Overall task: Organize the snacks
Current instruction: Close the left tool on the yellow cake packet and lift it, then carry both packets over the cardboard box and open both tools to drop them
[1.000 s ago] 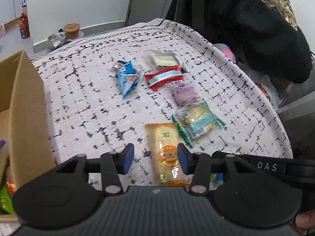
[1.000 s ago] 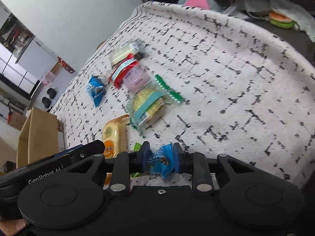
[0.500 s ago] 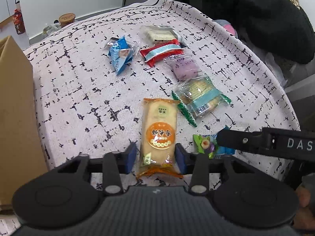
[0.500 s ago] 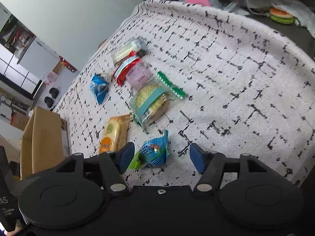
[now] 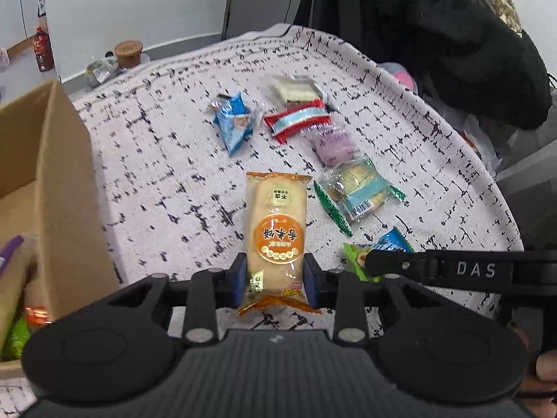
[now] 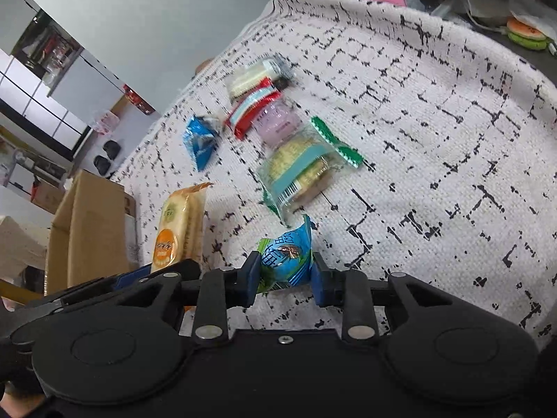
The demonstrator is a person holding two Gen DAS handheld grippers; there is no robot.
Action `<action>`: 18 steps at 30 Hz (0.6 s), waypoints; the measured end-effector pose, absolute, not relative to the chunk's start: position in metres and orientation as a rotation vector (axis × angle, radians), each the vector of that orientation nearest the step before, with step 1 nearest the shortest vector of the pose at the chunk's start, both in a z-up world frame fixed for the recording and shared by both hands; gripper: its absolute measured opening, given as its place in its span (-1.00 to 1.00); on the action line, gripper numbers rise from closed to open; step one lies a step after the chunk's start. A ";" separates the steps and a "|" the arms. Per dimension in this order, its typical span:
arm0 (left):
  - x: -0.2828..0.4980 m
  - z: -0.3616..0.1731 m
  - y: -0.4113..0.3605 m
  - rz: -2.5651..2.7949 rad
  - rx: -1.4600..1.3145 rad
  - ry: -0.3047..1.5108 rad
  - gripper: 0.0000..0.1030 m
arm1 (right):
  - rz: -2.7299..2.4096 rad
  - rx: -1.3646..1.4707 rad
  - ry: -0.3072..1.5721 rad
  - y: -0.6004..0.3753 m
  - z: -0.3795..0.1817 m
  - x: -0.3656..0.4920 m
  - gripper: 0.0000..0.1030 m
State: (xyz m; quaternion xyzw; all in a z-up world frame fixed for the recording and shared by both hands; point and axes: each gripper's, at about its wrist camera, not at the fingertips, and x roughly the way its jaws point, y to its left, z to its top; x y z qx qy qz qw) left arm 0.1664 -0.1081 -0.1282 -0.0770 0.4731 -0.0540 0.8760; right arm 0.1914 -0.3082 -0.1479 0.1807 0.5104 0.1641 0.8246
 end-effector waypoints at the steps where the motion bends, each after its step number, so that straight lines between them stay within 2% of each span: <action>1: 0.165 -0.126 -0.107 -0.110 -0.158 0.980 -0.39 | 0.353 0.390 1.076 -0.309 -0.146 0.191 -0.43; 18: 0.150 -0.081 -0.086 -0.097 -0.182 0.833 -0.39 | 0.389 0.362 0.925 -0.296 -0.102 0.182 -0.44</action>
